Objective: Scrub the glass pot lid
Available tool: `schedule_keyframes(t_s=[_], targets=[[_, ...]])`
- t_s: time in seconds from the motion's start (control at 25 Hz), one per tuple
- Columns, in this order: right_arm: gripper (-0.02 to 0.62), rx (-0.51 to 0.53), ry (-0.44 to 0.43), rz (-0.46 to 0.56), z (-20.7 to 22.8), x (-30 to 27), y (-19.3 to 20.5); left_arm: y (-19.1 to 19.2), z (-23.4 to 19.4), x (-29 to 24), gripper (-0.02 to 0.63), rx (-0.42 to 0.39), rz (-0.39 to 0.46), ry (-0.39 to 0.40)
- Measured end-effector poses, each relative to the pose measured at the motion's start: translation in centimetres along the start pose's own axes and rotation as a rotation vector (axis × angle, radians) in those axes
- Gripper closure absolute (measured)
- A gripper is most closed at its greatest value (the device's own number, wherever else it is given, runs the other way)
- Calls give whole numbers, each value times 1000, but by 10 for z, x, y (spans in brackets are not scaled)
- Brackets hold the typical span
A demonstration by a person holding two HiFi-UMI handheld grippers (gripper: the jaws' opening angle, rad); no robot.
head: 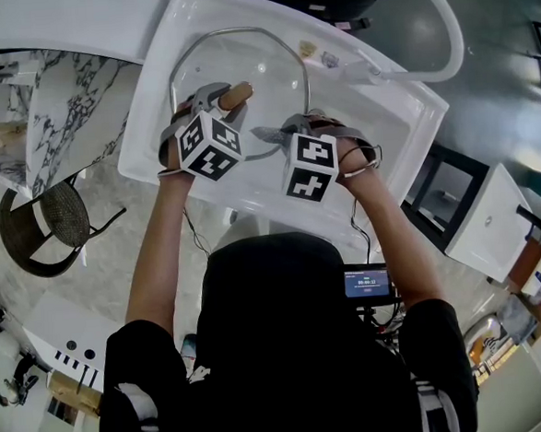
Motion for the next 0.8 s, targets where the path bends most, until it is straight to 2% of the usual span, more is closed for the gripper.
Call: schedule_keyframes(t_s=[0.48,0.8], targets=[[526,-46,3,-1,25,6,6,0,0,0,436,7,4,2],[526,-50,40,-12,47,12,8,0,0,0,436,13,8,1]])
Point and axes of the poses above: the fingertips, and each gripper's own axes: x backward along the fingers, z to its right, y out of its underside, the point moved 6 cm from there along x, backward along the fingers, and after that the axes turned 11 degrees about z, right-handed, at the moved point
